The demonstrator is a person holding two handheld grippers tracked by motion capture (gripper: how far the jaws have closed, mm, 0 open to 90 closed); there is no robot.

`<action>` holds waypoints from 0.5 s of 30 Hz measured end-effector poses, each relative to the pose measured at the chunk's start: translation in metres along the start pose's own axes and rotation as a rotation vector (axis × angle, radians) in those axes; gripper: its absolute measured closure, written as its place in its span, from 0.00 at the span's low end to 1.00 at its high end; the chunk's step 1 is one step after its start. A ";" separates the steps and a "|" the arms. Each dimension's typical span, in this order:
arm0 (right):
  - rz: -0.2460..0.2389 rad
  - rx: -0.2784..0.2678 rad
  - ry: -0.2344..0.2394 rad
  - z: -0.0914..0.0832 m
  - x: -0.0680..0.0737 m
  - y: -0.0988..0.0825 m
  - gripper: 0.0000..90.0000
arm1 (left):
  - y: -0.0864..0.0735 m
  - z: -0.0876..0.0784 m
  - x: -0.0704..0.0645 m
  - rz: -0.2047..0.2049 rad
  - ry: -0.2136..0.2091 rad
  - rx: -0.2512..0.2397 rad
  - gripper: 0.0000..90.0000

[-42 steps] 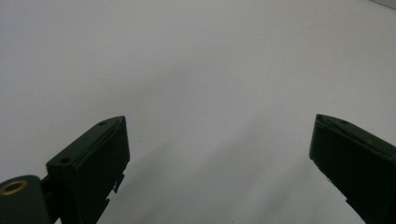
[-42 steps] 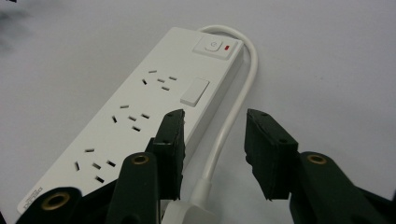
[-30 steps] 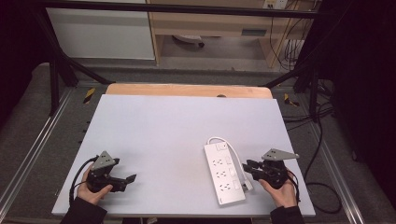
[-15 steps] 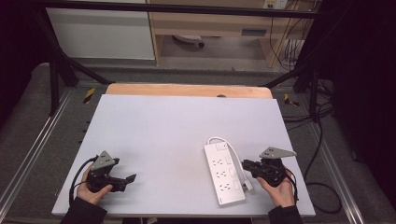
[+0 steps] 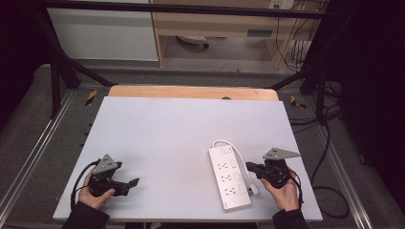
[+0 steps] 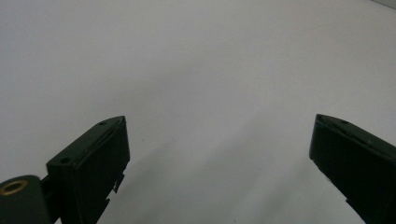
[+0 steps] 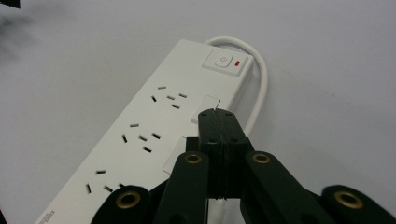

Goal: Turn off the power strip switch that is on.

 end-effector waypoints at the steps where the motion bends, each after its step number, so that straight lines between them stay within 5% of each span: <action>1: 0.000 -0.001 -0.001 0.001 0.000 0.001 1.00 | 0.000 0.000 0.000 0.000 0.000 0.000 0.05; 15: 0.005 0.016 -0.010 0.011 0.000 0.007 1.00 | -0.001 0.000 0.001 -0.001 0.002 0.003 0.05</action>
Point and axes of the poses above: each handheld gripper's, and its own axes: z roughly forward along the jaws, y roughly out of its top, x roughly to its left, the point moved 8 cm from there along z, roughly forward along the jaws, and after that the axes turned 13 degrees about y, right-handed, at the moved point
